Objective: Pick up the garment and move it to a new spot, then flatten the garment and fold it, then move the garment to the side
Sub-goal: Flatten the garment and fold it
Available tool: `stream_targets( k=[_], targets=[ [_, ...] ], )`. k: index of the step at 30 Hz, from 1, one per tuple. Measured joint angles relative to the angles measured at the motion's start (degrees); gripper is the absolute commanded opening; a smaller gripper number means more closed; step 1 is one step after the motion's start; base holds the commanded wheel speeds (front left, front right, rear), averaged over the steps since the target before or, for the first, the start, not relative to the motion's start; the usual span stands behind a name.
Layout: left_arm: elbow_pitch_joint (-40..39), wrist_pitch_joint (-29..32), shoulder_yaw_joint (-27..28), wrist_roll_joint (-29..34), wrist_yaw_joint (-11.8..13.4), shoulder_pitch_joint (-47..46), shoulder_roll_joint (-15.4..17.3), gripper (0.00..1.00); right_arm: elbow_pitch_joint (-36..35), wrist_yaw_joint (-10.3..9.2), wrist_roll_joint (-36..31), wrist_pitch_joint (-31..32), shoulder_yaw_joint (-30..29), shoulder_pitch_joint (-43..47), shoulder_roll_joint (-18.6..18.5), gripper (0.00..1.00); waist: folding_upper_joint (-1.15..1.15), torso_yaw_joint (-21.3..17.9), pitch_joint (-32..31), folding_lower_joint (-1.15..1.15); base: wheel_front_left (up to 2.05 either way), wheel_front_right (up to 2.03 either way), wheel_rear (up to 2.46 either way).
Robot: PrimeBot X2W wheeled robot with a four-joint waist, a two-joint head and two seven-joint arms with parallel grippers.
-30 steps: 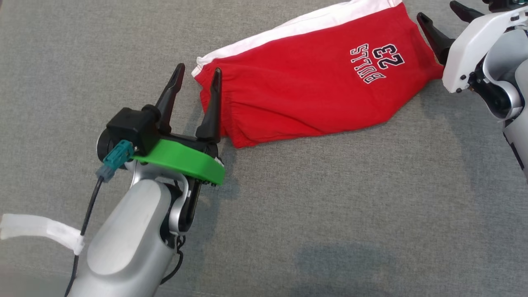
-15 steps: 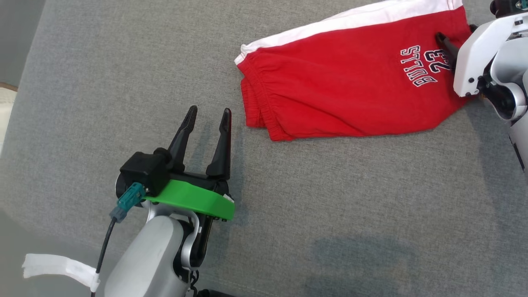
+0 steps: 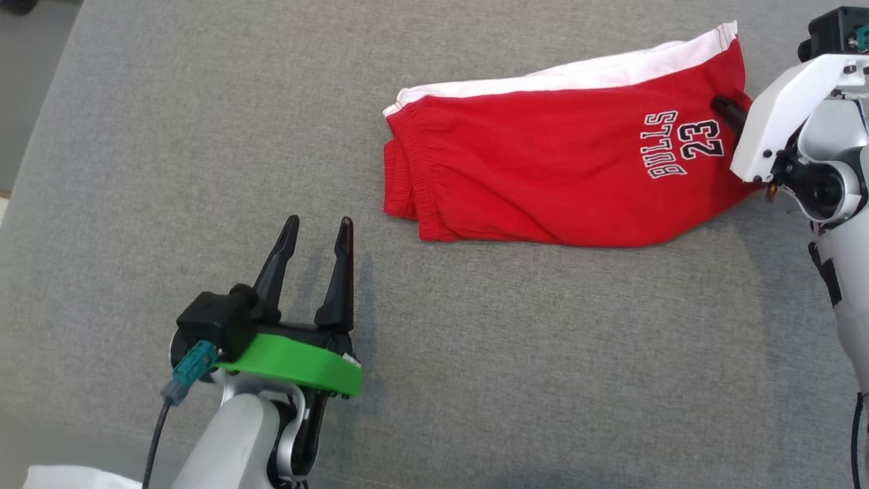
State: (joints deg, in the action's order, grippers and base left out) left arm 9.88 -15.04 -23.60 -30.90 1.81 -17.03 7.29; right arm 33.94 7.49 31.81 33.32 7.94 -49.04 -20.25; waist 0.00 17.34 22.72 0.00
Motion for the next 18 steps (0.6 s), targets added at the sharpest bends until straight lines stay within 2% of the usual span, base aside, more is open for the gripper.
stream_targets(
  k=[9, 14, 18],
  targets=[
    [-3.97, 0.00, 2.91, 2.16, -0.52, 7.36, 2.50, 1.00, -8.23, 0.01, 1.69, 5.25, -11.03, 11.31, 3.42, 0.00, 0.00, -5.37, -4.55, 0.00, 0.00, 0.00, 0.00],
    [-6.43, 0.00, 2.61, 4.59, -2.55, 10.66, 4.49, 1.00, -9.14, 0.00, 0.47, 2.65, -20.45, 19.01, 4.14, 0.00, 0.00, -6.95, -7.10, 0.00, 0.00, 0.00, 0.00],
    [-6.65, 0.00, 2.78, 5.57, -3.26, 11.95, 5.14, 1.00, -7.88, 0.00, -1.07, -0.75, -24.87, 22.19, 5.11, 0.00, 0.00, -7.29, -8.21, 0.00, 0.00, 0.00, 0.00]
  ],
)
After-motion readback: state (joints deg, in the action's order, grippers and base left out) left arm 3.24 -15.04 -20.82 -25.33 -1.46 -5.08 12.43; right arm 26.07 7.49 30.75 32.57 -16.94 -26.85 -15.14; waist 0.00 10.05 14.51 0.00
